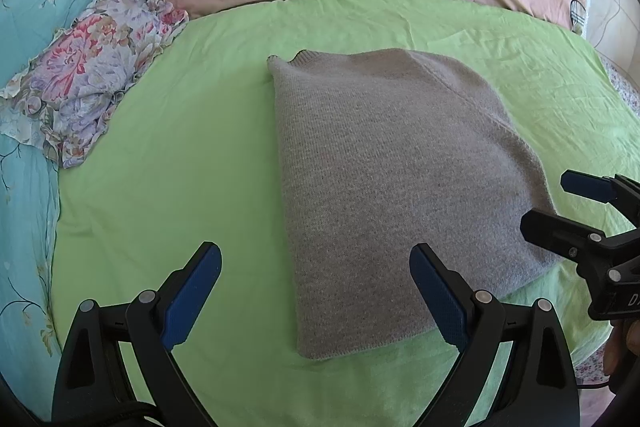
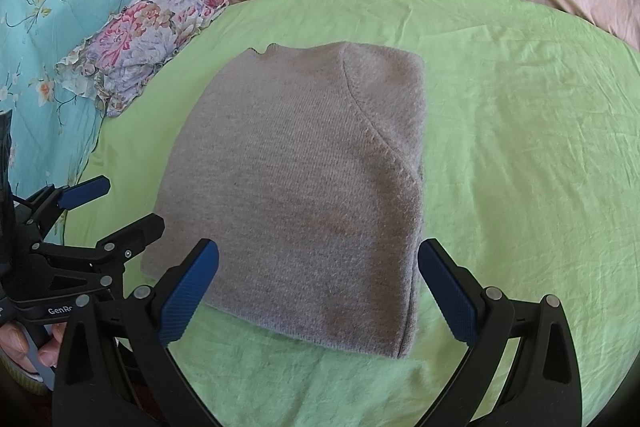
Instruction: Fold small clothes
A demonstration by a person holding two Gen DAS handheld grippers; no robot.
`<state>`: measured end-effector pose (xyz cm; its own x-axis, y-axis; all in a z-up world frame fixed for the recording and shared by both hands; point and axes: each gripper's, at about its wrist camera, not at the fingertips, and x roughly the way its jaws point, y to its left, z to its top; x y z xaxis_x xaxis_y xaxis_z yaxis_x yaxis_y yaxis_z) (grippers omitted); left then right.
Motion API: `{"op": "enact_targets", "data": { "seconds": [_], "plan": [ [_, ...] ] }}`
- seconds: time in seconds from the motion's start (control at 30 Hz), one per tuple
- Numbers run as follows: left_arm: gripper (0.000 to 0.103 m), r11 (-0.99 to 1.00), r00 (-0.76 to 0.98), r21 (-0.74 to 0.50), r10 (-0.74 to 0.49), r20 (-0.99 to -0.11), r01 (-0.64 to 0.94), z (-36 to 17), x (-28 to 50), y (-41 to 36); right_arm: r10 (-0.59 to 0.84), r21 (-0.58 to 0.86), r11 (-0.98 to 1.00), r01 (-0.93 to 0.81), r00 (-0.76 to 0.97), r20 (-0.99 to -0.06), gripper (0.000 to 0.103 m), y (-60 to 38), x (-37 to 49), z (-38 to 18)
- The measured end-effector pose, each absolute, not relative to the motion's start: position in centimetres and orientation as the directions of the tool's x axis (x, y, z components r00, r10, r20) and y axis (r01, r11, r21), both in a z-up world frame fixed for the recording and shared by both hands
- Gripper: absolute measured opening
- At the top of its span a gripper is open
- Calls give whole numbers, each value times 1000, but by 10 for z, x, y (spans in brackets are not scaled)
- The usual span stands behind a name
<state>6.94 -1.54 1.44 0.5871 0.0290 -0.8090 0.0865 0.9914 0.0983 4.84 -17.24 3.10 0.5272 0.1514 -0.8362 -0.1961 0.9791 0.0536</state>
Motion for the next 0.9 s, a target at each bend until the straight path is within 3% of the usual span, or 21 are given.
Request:
{"op": "enact_targets", "data": {
  "seconds": [0.9],
  "plan": [
    [96,995,622,91,46,-782,41,21,89,-2,138,53,984,-168,552,-822,100,-180,60,31]
  ]
}}
